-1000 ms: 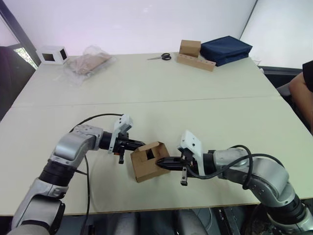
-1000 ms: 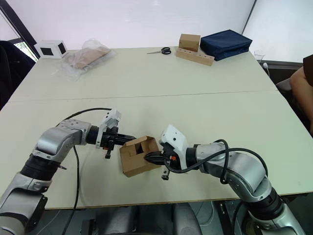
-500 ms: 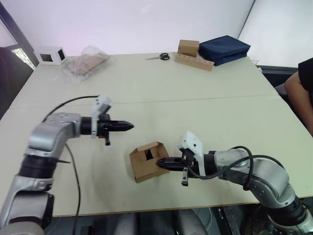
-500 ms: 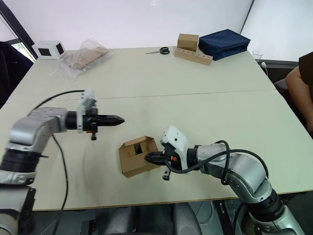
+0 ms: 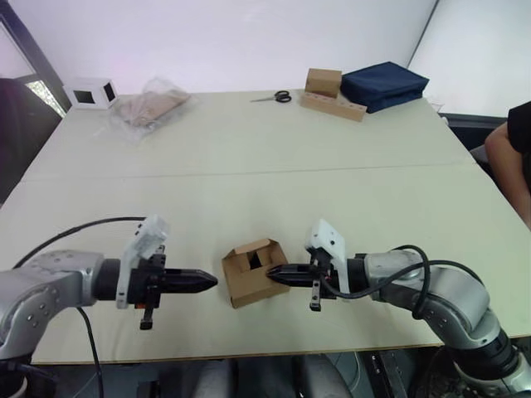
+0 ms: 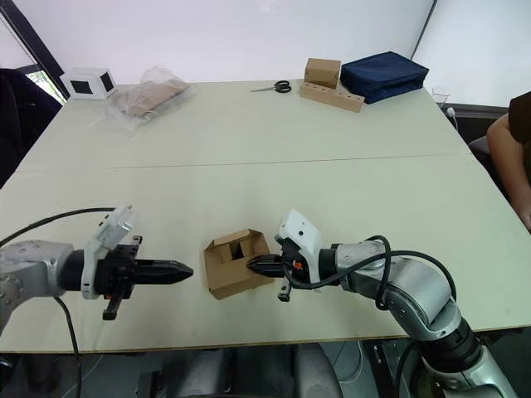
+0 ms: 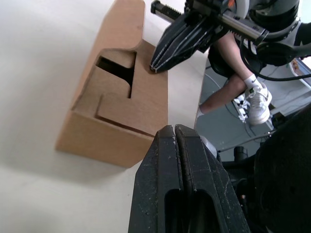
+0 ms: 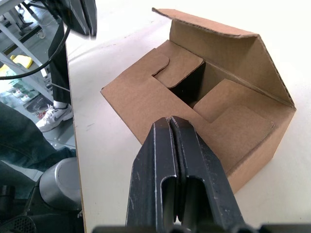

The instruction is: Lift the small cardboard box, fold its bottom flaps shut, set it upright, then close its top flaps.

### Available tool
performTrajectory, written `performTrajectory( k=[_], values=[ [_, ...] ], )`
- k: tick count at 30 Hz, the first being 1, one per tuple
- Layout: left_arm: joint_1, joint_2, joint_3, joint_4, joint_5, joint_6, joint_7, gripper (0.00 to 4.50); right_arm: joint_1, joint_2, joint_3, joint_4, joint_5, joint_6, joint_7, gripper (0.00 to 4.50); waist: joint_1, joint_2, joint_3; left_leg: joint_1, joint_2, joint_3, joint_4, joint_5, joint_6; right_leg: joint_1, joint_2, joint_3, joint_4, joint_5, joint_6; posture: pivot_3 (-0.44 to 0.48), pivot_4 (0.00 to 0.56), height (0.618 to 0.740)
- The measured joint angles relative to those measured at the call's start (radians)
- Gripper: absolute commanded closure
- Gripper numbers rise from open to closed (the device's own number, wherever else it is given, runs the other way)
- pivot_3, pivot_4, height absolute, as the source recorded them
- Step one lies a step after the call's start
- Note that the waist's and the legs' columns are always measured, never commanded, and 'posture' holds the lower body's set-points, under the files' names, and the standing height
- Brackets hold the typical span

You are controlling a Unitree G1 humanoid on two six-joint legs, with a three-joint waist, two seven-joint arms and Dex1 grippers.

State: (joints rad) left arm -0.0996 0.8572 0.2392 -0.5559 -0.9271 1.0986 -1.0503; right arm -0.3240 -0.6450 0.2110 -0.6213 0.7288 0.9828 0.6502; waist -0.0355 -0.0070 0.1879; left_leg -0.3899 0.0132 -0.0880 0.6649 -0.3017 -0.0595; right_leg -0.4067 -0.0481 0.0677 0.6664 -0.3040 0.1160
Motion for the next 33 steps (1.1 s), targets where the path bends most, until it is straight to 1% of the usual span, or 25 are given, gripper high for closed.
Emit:
performTrajectory(
  k=[7,13,17,19,22,23,27,30,33],
  values=[
    [0.009,-0.049,-0.12,-0.003,0.046,-0.063,0.086,4.47,-0.001,0.0,0.0,-0.001,0.001,0.003,0.001,4.5,-0.001,0.0,0.0,0.0,0.0,0.0,0.0,0.0,0.0,0.0,0.0,0.0,0.0,0.0,0.0,0.0,0.15,0.74],
    [0.004,-0.057,-0.181,0.006,0.083,-0.132,0.097,4.47,0.003,0.0,-0.022,-0.001,0.026,0.012,0.001,4.5,0.002,0.0,0.0,0.0,0.0,0.0,0.0,0.0,0.0,0.0,0.0,0.0,0.0,0.0,0.0,0.0,0.15,0.74],
    [-0.005,-0.057,-0.216,0.032,0.102,-0.19,0.09,4.47,-0.019,0.016,-0.127,0.023,0.144,0.016,0.039,4.5,0.003,0.0,0.0,0.001,0.0,0.0,0.0,0.0,0.0,0.001,0.0,0.0,0.0,0.0,0.0,0.0,0.15,0.74],
    [-0.007,-0.057,-0.223,0.037,0.109,-0.206,0.088,4.47,-0.069,0.037,-0.182,0.059,0.2,0.015,0.043,4.5,0.002,0.0,0.0,0.002,0.0,0.0,0.0,0.0,0.0,0.002,0.0,0.0,0.0,0.0,0.0,0.0,0.15,0.74],
    [-0.008,-0.057,-0.227,0.042,0.109,-0.218,0.087,4.47,-0.155,0.052,-0.221,0.122,0.216,0.008,0.035,4.5,0.003,0.0,0.0,0.002,0.0,0.0,0.0,0.0,0.0,0.002,0.0,0.0,0.0,0.0,0.0,0.0,0.15,0.74],
    [-0.008,-0.056,-0.228,0.043,0.109,-0.219,0.087,4.47,-0.178,0.058,-0.215,0.145,0.199,0.0,0.03,4.5,0.003,0.0,0.0,0.002,0.0,0.0,0.0,0.0,0.0,0.002,0.0,0.0,0.0,0.0,0.0,0.0,0.15,0.74],
    [-0.011,-0.054,-0.23,0.043,0.11,-0.225,0.087,4.47,-0.279,0.081,-0.074,0.244,0.03,-0.061,0.019,4.5,-0.001,0.001,0.0,0.002,0.0,0.001,-0.001,0.0,0.0,0.001,0.001,0.0,-0.001,0.0,0.0,0.0,0.15,0.74],
    [-0.011,-0.054,-0.232,0.041,0.109,-0.229,0.087,4.47,-0.282,0.092,0.02,0.258,-0.027,-0.077,0.051,4.5,0.0,0.001,0.0,0.001,0.0,0.001,-0.001,0.0,0.0,0.001,0.0,0.0,-0.001,0.0,0.0,0.0,0.15,0.74],
    [-0.01,-0.054,-0.231,0.041,0.109,-0.231,0.092,4.47,-0.278,0.097,0.064,0.257,-0.062,-0.086,0.075,4.5,0.0,0.001,0.0,0.001,0.0,0.0,-0.001,0.0,0.0,0.001,0.0,0.0,-0.001,0.0,0.0,0.0,0.15,0.74]
  ],
)
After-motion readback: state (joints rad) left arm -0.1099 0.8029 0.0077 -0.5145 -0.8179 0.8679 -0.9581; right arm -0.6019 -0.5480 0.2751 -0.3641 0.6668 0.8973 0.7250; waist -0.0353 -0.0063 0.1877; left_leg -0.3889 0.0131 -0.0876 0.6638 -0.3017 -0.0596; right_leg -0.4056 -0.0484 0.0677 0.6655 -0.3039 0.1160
